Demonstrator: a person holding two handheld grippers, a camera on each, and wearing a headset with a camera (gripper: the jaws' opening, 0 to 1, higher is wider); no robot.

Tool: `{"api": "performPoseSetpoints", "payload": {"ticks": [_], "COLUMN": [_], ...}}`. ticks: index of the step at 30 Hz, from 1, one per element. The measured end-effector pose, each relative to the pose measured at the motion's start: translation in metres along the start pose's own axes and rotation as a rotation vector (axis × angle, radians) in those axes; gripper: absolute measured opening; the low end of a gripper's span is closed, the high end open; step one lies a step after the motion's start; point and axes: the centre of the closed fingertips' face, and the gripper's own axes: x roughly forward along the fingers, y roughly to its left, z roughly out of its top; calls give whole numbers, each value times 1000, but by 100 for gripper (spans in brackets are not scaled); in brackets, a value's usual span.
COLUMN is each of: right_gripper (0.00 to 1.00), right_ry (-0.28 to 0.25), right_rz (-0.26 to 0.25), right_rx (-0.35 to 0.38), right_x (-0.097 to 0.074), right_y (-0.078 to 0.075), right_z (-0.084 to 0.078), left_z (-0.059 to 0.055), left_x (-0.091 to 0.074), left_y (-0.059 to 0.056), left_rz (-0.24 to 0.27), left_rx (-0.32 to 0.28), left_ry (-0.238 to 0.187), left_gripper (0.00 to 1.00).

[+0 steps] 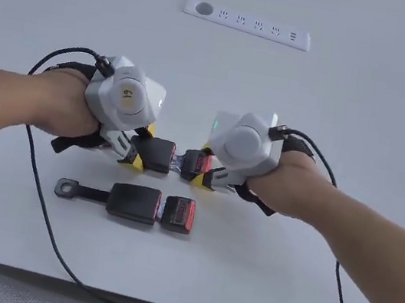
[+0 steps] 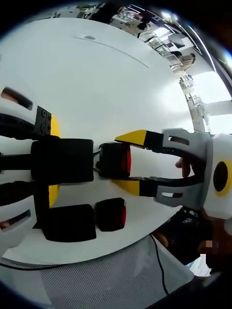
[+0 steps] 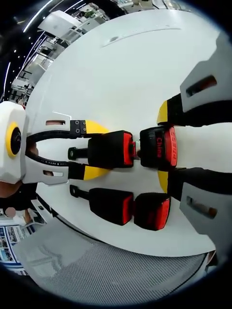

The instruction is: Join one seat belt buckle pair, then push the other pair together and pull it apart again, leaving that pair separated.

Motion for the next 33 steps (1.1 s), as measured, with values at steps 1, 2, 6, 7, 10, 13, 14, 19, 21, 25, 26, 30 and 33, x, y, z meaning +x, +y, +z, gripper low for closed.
{"api": "performPoseSetpoints", "payload": {"ticks": [1,2,6,7,10,13,14,19,21,25,26,30,33], "right_gripper": [30,30,30,30,30,30,30,30,30,30,30,30,30], "right_ry": [0,8,12,12,14,7,8,12,13,12,10,5,8], "right_rz": [-1,-4,-1,-1,5,8,7,3,2,1,3,12,11], "right_rx": [-1,-5,0,1,3,-3,-3,-4,-3,-2,0,-3,-10], "right_x": [2,2,1,2,2,2,2,2,2,2,2,2,2], "right_y": [1,0,-1,-1,-1,-1,-1,-1,-1,-1,-1,-1,-1], "right_z": [3,3,2,2,3,2,2,2,2,1,1,1,0], "left_z": [0,0,0,0,0,0,0,0,0,0,0,0,0], "left_x": [0,0,0,0,0,-1,-1,-1,-1,-1,0,0,0], "left_y": [0,0,0,0,0,0,0,0,0,0,0,-1,-1], "left_rz": [0,-1,0,0,0,1,1,2,1,2,2,4,4], "left_rx": [1,0,-3,-5,-8,-9,-10,-13,-12,-13,-13,-15,-15], "left_ry": [1,0,-6,-6,-5,-7,-7,-9,-10,-9,-8,-4,-4], "left_gripper": [32,32,32,32,32,32,32,32,32,32,32,32,32]}}
